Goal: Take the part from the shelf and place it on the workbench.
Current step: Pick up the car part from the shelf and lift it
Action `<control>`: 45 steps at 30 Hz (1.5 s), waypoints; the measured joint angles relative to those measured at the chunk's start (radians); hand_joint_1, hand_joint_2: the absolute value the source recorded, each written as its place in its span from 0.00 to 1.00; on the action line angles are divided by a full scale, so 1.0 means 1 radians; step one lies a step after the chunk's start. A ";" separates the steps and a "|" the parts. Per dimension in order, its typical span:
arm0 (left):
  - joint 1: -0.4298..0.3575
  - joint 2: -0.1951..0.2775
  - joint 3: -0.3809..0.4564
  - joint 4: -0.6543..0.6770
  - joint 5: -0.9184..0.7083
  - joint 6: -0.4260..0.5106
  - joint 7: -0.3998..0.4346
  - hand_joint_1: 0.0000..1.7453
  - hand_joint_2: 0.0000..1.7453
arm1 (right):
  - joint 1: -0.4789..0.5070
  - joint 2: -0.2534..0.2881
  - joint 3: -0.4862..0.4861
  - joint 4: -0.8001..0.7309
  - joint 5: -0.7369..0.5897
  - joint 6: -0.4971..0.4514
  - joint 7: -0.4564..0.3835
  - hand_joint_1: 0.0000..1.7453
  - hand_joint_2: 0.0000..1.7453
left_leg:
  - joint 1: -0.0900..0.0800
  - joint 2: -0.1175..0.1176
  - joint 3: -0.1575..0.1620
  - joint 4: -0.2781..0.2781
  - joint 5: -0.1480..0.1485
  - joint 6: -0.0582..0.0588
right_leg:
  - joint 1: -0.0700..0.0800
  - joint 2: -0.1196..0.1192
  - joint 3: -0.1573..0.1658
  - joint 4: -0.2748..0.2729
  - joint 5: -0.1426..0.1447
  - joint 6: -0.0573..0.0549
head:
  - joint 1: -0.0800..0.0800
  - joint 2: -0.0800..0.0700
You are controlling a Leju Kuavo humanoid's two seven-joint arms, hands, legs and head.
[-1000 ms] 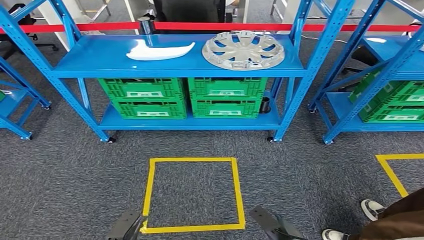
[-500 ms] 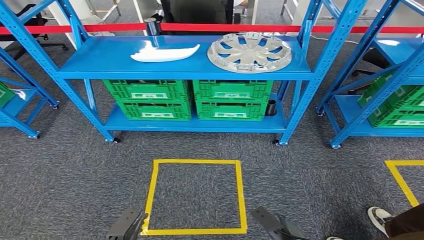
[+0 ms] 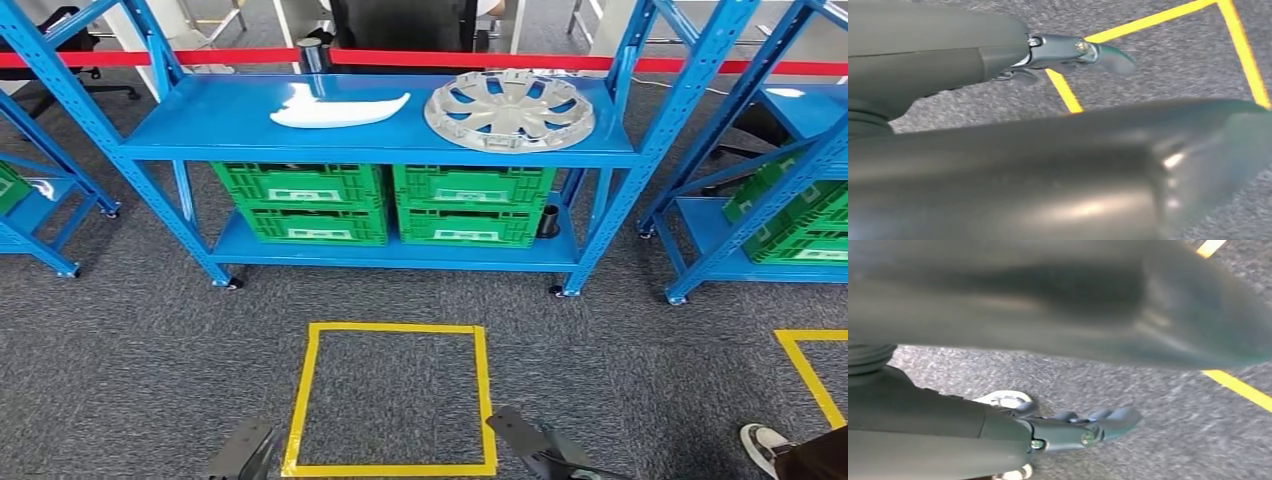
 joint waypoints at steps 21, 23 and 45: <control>0.000 -0.011 0.001 -0.003 -0.004 -0.003 -0.003 0.00 0.00 | -0.002 0.003 0.000 0.000 0.000 -0.013 -0.014 0.00 0.00 | 0.010 -0.013 -0.107 0.276 -0.149 -0.041 | -0.007 -0.003 -0.028 0.000 0.029 -0.036 | -0.004 0.000; 0.006 -0.012 0.001 -0.003 -0.003 -0.003 -0.004 0.00 0.00 | -0.001 0.003 0.000 0.000 0.000 -0.012 -0.016 0.00 0.00 | 0.010 -0.010 -0.107 0.255 -0.108 -0.039 | -0.006 -0.005 -0.021 0.000 0.023 -0.035 | -0.004 0.000; 0.006 -0.023 0.001 -0.004 0.000 -0.013 -0.013 0.00 0.00 | 0.020 -0.001 -0.004 0.000 -0.025 -0.005 -0.056 0.00 0.00 | 0.001 -0.018 0.028 -0.003 -0.024 -0.010 | 0.000 0.011 -0.046 0.007 0.038 -0.009 | -0.001 0.000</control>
